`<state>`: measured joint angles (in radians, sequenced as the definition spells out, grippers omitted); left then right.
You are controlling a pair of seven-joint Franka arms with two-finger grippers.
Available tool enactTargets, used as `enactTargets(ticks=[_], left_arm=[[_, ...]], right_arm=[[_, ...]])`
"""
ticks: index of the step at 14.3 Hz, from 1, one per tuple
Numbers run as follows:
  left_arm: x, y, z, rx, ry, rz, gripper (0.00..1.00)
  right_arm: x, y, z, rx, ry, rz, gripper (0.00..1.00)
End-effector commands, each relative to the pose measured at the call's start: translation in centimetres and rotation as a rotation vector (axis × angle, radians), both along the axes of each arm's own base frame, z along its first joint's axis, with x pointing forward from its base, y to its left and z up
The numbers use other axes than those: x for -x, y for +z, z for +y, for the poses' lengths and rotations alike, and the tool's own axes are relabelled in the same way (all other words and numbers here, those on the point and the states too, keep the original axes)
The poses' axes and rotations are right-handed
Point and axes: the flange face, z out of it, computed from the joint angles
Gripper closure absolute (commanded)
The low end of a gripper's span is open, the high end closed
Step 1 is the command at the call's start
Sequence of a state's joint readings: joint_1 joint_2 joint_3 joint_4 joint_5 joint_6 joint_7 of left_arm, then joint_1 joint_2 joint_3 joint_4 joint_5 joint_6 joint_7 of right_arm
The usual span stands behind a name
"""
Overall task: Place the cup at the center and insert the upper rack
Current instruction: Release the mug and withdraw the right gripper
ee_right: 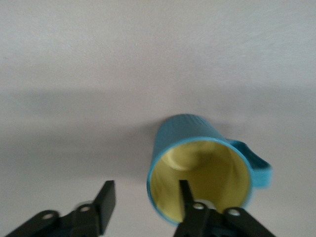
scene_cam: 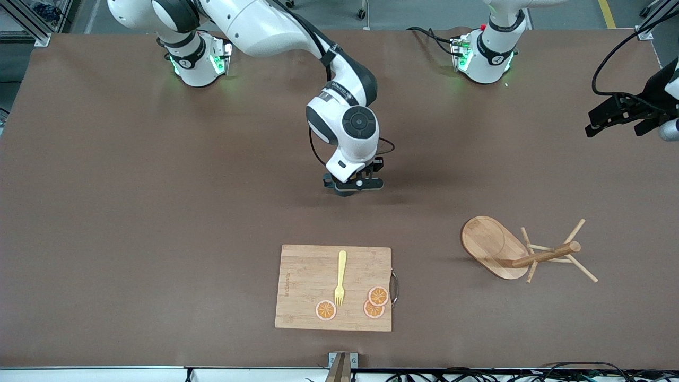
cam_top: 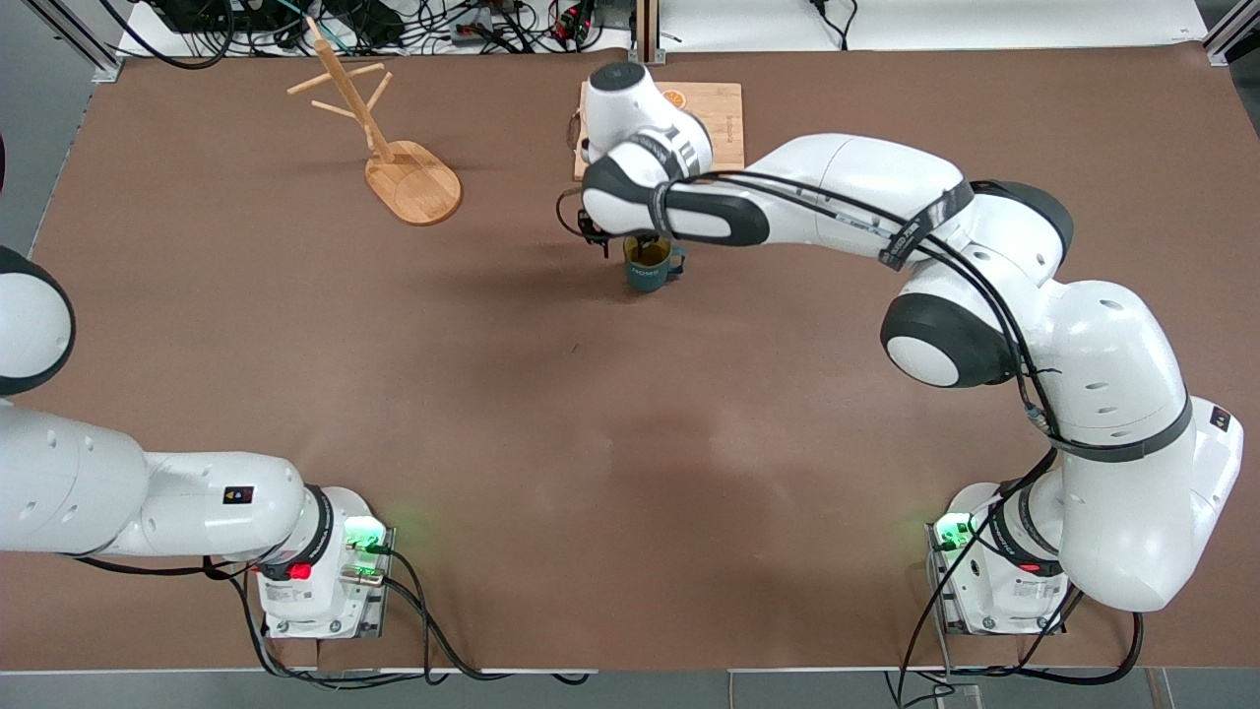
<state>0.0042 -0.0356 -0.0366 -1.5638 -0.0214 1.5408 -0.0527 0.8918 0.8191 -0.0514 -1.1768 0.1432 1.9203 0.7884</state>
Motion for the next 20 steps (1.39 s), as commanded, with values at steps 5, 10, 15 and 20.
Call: enactTargets(ticks=[5, 10, 15, 20], left_arm=[[1.8, 1.0, -8.3, -0.010, -0.001, -0.002, 0.00], [4.8, 0.3, -19.5, 0.010, 0.007, 0.018, 0.00], [8.6, -0.5, -30.6, 0.082, 0.033, -0.011, 0.00], [12.0, -3.3, -41.1, 0.168, 0.088, -0.064, 0.00]], right_arm=[[-9.4, 20.9, -15.2, -0.030, -0.211, 0.008, 0.00], [-17.7, 21.4, -34.8, 0.048, -0.242, 0.037, 0.00], [-20.3, 20.6, -47.1, 0.043, -0.273, 0.060, 0.00], [-20.7, 22.5, -55.4, 0.017, -0.265, 0.026, 0.00]])
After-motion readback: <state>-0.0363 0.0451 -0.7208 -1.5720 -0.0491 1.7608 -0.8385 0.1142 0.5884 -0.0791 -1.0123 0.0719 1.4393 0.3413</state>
